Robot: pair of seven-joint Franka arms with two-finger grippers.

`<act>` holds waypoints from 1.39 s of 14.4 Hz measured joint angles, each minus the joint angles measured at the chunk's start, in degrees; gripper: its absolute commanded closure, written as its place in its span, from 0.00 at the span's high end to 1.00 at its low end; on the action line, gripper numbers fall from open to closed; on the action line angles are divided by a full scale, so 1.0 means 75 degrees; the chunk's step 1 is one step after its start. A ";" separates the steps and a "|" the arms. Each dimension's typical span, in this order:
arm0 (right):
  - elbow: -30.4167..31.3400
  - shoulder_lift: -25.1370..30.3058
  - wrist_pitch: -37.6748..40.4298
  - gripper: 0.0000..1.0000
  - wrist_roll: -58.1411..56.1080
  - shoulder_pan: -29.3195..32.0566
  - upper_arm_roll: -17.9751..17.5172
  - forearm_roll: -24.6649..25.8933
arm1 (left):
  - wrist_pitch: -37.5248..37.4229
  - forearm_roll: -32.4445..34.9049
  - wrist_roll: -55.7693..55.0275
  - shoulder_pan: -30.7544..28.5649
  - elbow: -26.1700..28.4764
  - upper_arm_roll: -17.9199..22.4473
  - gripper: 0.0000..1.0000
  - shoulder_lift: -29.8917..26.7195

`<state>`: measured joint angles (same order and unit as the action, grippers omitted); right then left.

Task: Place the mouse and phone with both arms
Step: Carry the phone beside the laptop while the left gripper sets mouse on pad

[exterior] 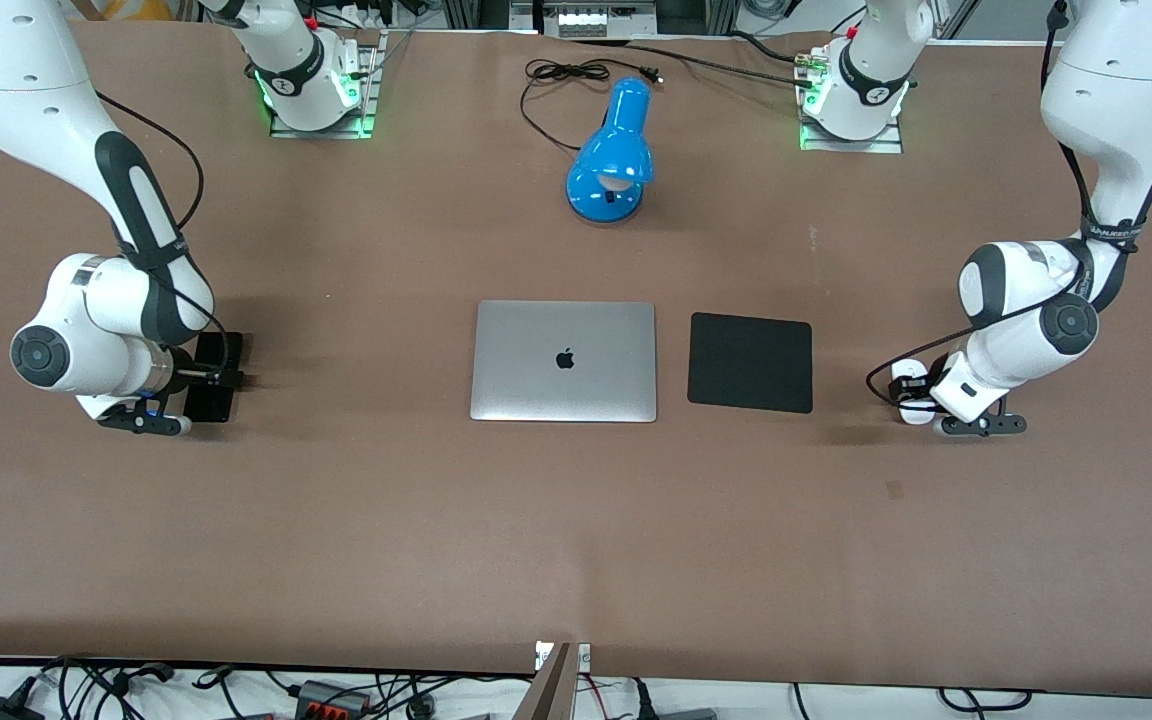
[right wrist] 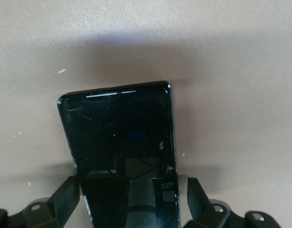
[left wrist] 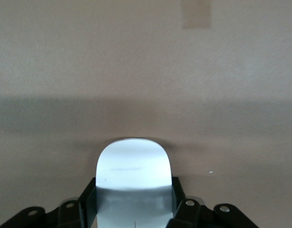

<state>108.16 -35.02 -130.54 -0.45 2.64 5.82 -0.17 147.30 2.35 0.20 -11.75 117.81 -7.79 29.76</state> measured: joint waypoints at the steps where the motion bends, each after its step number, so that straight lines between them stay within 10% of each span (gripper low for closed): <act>1: 0.0004 -0.0010 0.0000 0.64 0.0000 0.0003 0.0000 0.0000 | -0.0154 0.0000 -0.0021 0.0028 -0.0068 -0.0101 0.40 -0.0100; 5: -0.0002 0.0048 0.0051 0.20 0.0000 0.0004 -0.0003 0.0006 | -0.1953 0.0000 -0.1312 0.0291 -0.0741 -0.1133 0.40 -0.0644; 14: -0.0406 0.0509 0.1281 0.17 -0.0055 -0.0136 -0.0355 0.0008 | -0.1022 0.0070 -0.2518 0.1602 -0.0432 -0.1447 0.43 -0.0001; 18: -0.1049 0.0917 0.1941 0.17 0.0560 -0.1083 -0.0587 -0.0002 | -0.0720 0.0616 -0.3046 0.1791 -0.0277 -0.1448 1.00 0.0317; 20: -0.1057 0.0858 0.1940 0.17 0.1041 -0.1674 -0.0605 -0.0006 | -0.0690 0.0846 -0.3102 0.1797 -0.0283 -0.1440 1.00 0.0335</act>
<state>100.23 -28.58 -115.98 7.36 -9.92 1.28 -0.21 142.12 8.70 -23.06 1.73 115.68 -18.59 32.28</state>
